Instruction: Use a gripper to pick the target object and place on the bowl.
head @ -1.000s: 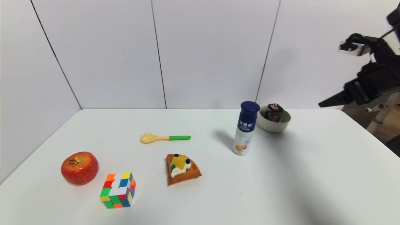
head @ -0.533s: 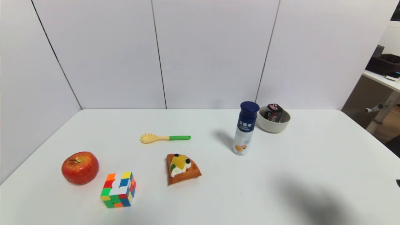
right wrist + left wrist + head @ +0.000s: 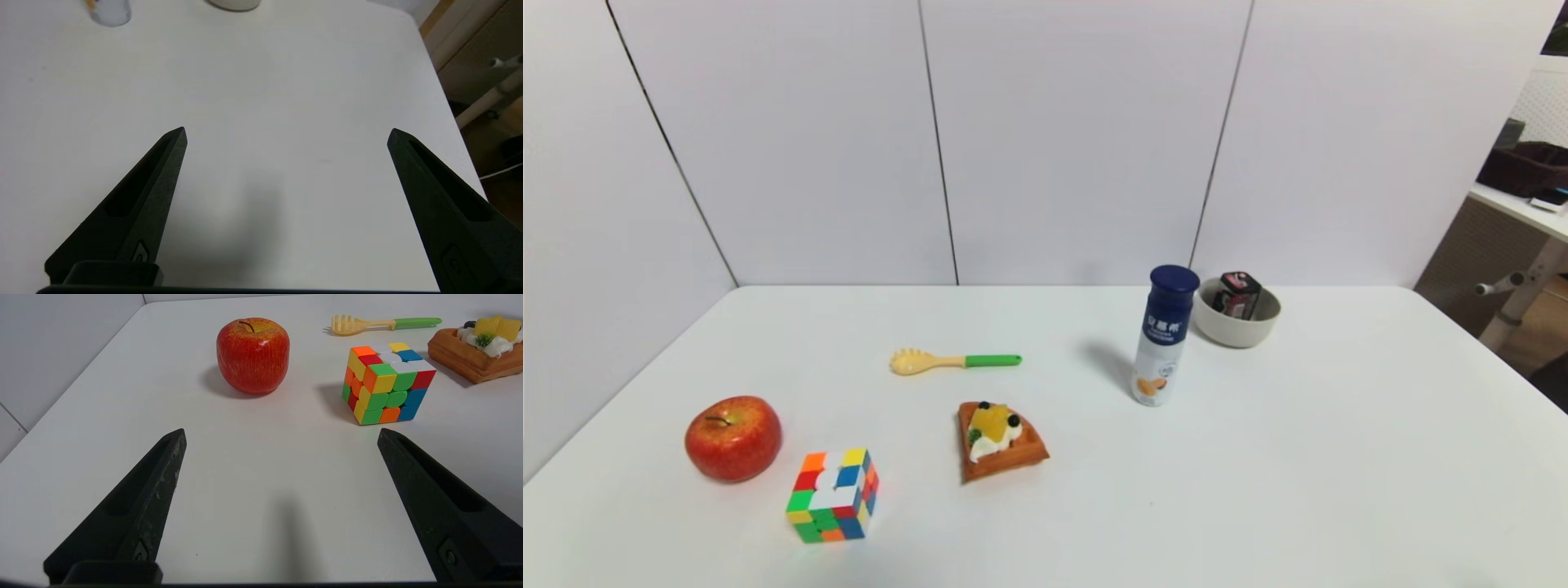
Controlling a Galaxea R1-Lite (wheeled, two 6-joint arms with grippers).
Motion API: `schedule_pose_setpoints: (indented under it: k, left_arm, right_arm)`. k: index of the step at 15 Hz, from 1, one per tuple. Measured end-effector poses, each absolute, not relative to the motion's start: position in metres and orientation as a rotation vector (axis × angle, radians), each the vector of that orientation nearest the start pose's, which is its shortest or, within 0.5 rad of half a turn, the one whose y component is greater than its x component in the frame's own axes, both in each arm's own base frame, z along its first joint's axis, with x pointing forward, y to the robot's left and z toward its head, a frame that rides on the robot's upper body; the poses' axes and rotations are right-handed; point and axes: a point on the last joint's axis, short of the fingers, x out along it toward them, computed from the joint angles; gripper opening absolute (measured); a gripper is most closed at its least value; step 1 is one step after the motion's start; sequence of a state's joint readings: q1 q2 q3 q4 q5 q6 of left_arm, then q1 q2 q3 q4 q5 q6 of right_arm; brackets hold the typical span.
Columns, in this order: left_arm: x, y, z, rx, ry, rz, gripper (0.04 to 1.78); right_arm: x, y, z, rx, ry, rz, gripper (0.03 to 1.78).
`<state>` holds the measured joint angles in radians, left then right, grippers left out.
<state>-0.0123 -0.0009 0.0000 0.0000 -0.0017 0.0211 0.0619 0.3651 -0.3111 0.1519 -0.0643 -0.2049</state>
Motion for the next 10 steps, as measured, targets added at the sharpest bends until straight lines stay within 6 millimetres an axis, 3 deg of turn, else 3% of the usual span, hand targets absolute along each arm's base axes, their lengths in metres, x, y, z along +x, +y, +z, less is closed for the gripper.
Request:
schedule_pose_setpoints:
  k: [2, 4, 10]
  left_arm:
    - [-0.023, 0.000, 0.075, 0.021, -0.001, -0.014, 1.69]
    - [-0.023, 0.000, 0.075, 0.021, -0.001, -0.014, 1.69]
    - [-0.023, 0.000, 0.075, 0.021, -0.001, -0.014, 1.69]
  right_arm:
    - [0.001, -0.002, 0.132, -0.182, 0.119, -0.016, 1.69]
    - [0.000, -0.002, 0.126, -0.129, 0.052, -0.017, 1.69]
    - [-0.011, 0.000, 0.093, -0.115, 0.033, 0.017, 1.69]
